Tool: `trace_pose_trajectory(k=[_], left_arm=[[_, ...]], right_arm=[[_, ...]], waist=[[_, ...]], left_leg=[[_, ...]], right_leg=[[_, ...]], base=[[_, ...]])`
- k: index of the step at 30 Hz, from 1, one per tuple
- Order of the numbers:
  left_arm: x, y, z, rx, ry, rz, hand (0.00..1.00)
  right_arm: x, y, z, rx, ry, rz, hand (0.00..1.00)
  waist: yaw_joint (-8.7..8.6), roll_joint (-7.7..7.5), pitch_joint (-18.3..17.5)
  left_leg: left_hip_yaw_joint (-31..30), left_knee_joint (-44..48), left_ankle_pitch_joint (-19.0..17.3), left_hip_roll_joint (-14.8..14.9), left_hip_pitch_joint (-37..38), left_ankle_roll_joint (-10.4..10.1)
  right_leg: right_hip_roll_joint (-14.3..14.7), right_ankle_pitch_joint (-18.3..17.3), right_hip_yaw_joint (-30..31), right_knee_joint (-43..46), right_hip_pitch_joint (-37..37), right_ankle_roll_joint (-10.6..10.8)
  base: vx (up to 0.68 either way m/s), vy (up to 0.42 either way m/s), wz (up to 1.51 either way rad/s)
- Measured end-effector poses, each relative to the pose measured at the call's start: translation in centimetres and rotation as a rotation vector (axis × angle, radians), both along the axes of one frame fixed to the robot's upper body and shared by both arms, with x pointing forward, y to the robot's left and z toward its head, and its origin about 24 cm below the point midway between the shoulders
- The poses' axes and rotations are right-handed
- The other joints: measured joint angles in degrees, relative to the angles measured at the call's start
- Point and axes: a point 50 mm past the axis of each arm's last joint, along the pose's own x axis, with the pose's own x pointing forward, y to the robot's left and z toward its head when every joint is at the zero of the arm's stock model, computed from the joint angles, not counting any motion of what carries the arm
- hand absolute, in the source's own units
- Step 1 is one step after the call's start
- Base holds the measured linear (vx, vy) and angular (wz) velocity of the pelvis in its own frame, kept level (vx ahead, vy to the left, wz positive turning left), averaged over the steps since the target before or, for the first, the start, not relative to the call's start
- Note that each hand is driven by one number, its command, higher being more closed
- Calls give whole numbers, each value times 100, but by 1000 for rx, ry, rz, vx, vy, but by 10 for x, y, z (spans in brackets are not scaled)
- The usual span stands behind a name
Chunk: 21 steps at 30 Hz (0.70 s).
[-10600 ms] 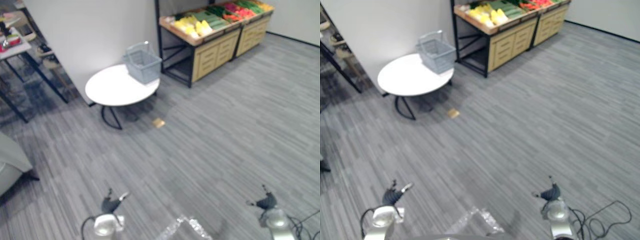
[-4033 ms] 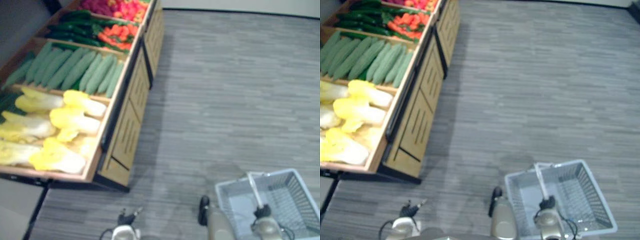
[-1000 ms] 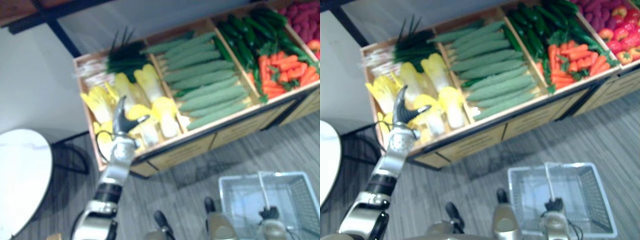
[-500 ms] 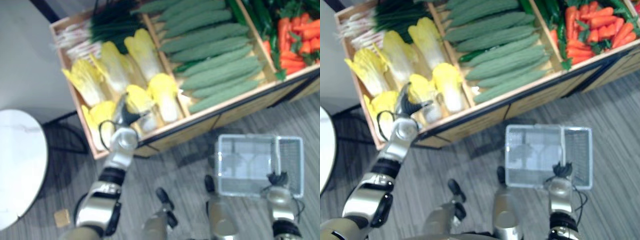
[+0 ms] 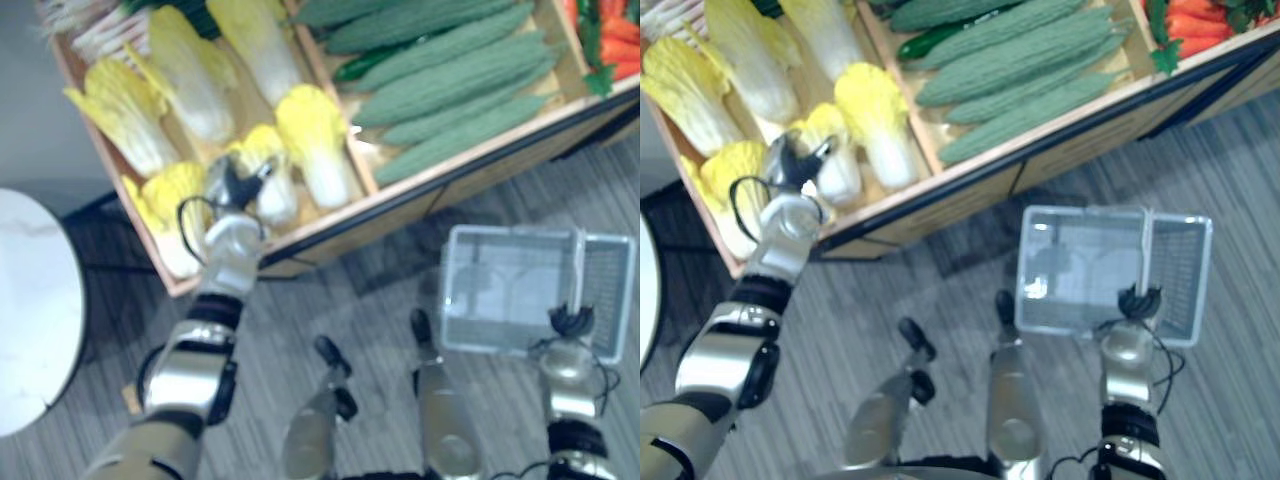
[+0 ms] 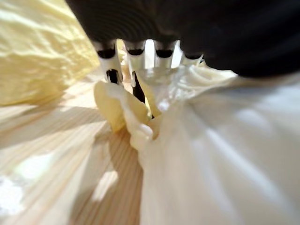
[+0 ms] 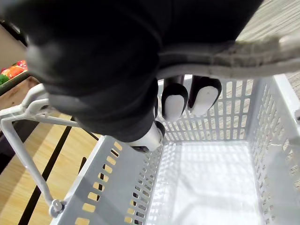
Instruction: Pick vegetable in the basket
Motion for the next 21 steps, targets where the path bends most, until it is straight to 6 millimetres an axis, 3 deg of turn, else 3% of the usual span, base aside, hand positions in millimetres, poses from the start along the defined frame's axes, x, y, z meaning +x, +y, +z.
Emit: trace_pose_trajectory(k=[4,7,12,16,21], left_arm=[[2,-6,2,10,5,-17,100],[4,-15,-2,34,40,-58,100],[-1,-14,-10,39,72,-75,100],[-19,1,-17,86,38,-51,100],[-50,34,-20,88,-13,49,100]], right_arm=[[-2,5,3,1,-31,8,100],[-8,5,-3,0,-23,10,100],[-15,10,-18,11,44,37,100],[-27,9,-37,39,126,29,100],[-65,9,-70,130,238,-49,100]], waist=[[-11,-69,41],[-14,-135,74],[-39,-146,63],[-10,-158,19],[41,-197,-375]], left_leg=[[-1,0,3,34,147,1],[-92,0,1,63,338,-1],[-381,0,-2,50,624,-5],[-560,-2,-13,47,835,-17],[-814,-3,-26,11,1016,-33]], right_leg=[[24,10,-26,-1,147,-10],[20,3,-192,-32,426,-19],[-40,-11,-486,-212,950,-33],[-57,-63,-686,-254,1299,-51],[-69,-79,-932,-425,1713,-51]], base=[[83,-5,0],[85,-13,13],[52,-16,26],[14,-12,27],[25,-6,23]])
